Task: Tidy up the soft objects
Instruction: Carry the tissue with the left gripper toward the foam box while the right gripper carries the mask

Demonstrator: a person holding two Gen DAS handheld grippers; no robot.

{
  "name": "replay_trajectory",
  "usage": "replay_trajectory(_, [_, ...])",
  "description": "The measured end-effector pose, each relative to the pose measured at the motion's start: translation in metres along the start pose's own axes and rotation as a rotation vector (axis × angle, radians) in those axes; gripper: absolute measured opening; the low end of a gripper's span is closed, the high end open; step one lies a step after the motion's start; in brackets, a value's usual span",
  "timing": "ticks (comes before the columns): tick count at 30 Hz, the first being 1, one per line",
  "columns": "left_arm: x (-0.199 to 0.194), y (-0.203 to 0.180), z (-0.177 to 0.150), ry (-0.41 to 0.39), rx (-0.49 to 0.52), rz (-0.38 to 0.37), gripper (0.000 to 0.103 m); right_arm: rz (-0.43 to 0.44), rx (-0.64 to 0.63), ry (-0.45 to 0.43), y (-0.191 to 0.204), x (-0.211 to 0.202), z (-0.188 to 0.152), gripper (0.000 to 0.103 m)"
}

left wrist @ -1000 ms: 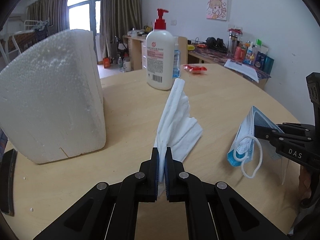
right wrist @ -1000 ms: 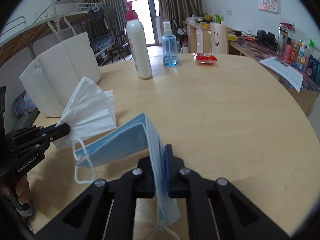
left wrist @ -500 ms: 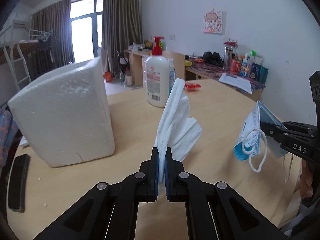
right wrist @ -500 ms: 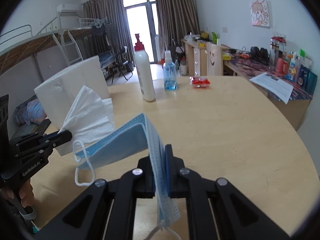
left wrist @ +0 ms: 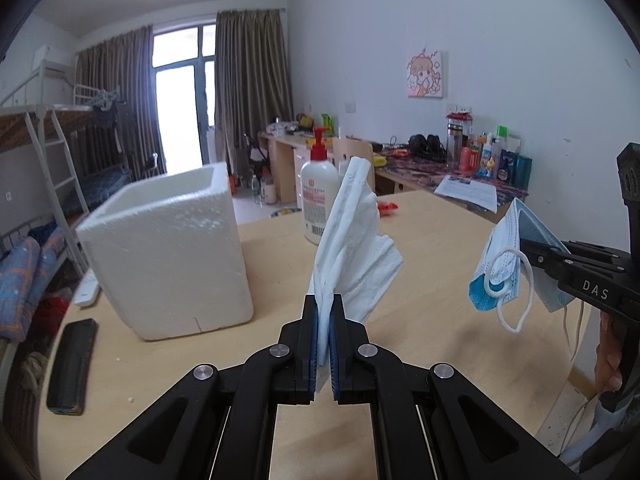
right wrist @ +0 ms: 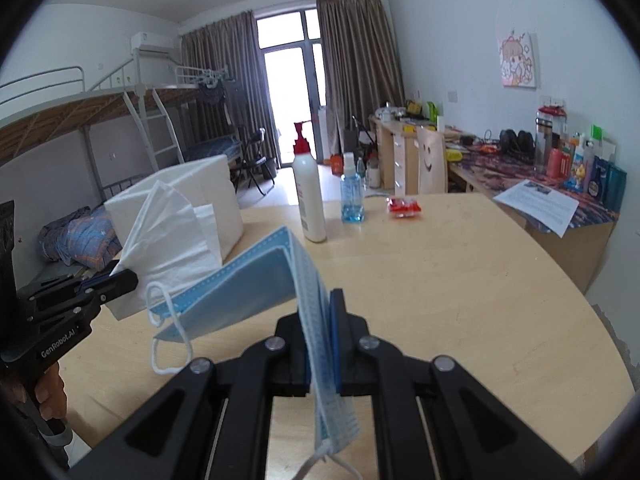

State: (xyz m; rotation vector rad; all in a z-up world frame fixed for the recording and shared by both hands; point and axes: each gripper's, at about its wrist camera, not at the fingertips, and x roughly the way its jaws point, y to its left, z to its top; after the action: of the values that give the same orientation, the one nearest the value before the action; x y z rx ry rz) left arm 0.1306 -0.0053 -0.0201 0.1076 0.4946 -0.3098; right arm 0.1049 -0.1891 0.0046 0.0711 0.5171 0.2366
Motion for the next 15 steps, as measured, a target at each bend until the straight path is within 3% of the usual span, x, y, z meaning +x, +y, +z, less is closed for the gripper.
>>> replay_trajectory(15, [-0.059, -0.008, -0.002, -0.122, 0.009, 0.060, 0.005, 0.045, -0.037, -0.115, 0.015, -0.038, 0.000, 0.010])
